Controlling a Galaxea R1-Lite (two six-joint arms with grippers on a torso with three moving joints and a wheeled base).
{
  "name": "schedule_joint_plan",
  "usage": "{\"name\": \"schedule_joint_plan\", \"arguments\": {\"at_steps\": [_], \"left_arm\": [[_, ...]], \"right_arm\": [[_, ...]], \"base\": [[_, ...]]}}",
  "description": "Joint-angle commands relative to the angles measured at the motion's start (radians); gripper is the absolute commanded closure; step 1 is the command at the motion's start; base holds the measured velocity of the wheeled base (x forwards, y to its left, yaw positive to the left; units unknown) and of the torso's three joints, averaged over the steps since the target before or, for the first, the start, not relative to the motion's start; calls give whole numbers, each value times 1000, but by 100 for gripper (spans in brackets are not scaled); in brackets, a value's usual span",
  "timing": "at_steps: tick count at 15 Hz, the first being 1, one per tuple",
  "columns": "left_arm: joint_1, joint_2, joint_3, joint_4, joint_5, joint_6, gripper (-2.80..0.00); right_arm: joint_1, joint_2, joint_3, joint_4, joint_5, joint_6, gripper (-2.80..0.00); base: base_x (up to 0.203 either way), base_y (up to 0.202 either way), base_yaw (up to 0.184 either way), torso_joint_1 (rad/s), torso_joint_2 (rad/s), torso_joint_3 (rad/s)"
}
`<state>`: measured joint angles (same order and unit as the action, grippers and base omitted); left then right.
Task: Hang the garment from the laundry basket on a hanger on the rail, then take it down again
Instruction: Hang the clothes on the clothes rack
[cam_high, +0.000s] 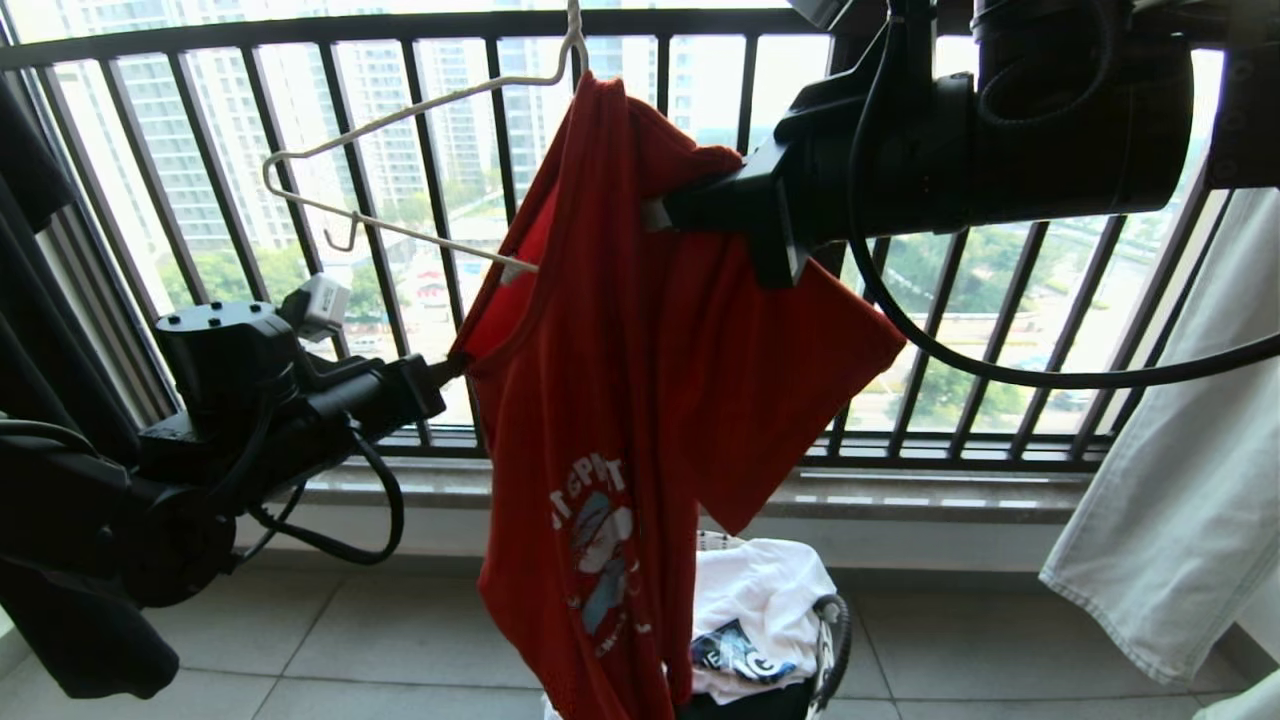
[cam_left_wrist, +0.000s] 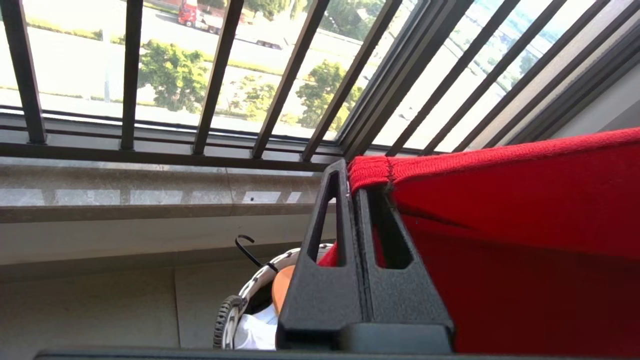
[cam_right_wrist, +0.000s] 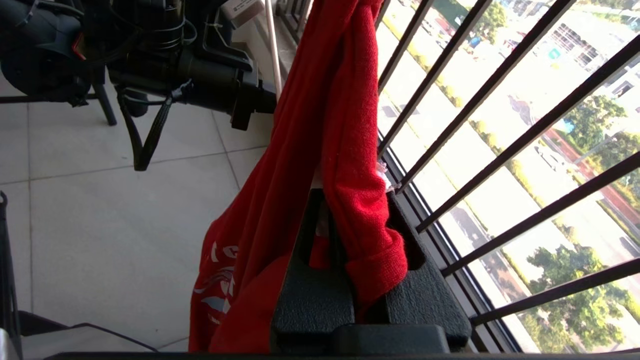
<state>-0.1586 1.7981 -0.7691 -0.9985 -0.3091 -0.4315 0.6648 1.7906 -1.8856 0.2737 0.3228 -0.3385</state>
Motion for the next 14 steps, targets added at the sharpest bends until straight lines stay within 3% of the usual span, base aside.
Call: {"name": "schedule_joint_plan", "arguments": {"at_steps": [1,8,12,14], "left_arm": [[13,-2,-7,-4,-2,-3,0],[76,-31,-49,37,-6,-3,0],[119,-40,-72,60,-18,-1,0],[134,-52,-79,73,-27,-1,0]], "right_arm": [[-2,-7,21,1,2,-2,0],[-87,-30,160,-21,26,-1,0],[-112,-34,299,-202,38,-3,0],[-119,-31,310,-206,38,-4,0]], "base": [[0,0,0,0,0,0],[0,0,0,0,0,0],[0,0,0,0,0,0],[0,0,0,0,0,0]]}}
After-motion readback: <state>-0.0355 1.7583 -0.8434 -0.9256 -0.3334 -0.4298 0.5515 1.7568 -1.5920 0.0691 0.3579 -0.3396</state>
